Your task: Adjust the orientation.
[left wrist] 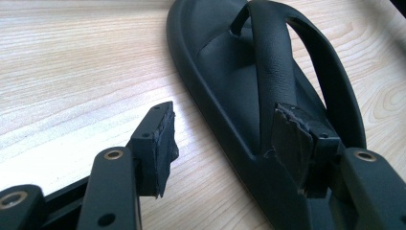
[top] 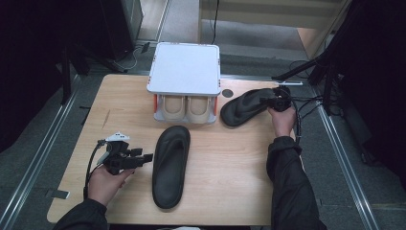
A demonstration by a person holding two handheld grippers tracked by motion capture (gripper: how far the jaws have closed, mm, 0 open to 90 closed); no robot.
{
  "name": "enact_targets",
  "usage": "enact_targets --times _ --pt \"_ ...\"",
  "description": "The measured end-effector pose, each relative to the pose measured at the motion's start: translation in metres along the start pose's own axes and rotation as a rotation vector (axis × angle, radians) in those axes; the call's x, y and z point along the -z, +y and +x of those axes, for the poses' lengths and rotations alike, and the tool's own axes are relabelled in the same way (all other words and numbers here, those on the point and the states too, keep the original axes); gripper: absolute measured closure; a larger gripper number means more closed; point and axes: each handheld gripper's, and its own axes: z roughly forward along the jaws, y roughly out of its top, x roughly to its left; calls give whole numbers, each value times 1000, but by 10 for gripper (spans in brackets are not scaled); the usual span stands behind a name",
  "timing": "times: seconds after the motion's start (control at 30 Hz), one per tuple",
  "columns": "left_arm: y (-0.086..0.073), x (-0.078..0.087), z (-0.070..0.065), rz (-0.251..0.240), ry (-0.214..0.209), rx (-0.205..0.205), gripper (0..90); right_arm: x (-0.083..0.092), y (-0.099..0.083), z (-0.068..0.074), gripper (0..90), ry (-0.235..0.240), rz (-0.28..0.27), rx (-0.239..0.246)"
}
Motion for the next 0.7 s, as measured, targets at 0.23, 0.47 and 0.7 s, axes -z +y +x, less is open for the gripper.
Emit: enact_targets --times 0.23,0.47,0.7 --pt "1 0 -2 -5 1 -12 416 6 -2 1 900 -5 27 17" --pt "5 -1 3 -24 -15 5 407 16 -13 8 900 -2 35 14" --pt "10 0 7 -37 -2 -12 403 26 -22 13 900 -11 40 32"
